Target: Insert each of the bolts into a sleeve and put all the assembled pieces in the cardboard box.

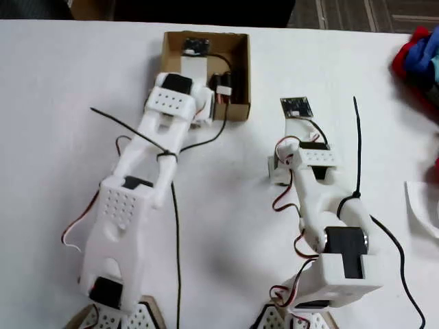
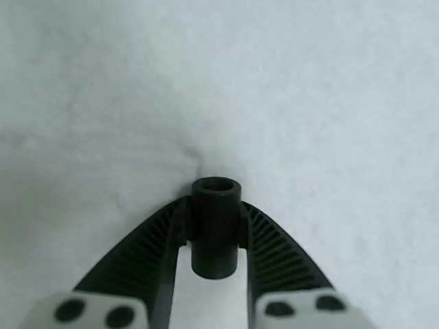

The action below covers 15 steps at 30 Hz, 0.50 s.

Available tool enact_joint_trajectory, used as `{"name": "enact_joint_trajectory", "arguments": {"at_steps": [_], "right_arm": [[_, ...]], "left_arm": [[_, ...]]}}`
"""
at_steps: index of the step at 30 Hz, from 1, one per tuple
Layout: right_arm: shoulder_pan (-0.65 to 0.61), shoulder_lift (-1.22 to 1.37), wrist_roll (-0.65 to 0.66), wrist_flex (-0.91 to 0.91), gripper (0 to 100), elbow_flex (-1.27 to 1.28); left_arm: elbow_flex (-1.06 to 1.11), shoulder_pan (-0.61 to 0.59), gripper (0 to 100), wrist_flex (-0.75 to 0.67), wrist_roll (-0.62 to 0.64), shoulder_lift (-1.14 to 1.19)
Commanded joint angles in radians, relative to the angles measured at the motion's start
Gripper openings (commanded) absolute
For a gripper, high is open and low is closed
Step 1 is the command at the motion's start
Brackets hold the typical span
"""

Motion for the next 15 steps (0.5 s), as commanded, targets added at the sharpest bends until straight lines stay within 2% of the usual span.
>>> {"name": "enact_joint_trajectory", "arguments": {"at_steps": [1,6,15], "right_arm": [[0.005,-0.05,-0.009,-0.01,2.4,-0.029],[0.005,-0.05,-0.009,-0.01,2.4,-0.029],[0.005,-0.05,-0.009,-0.012,2.4,-0.029]], "left_arm": [[-0.044,-0.014,13,-0.025,0.003,0.017],[-0.045,-0.038,13,-0.058,0.006,0.081],[-0.045,-0.041,13,-0.031,-0.002,0.092]]}}
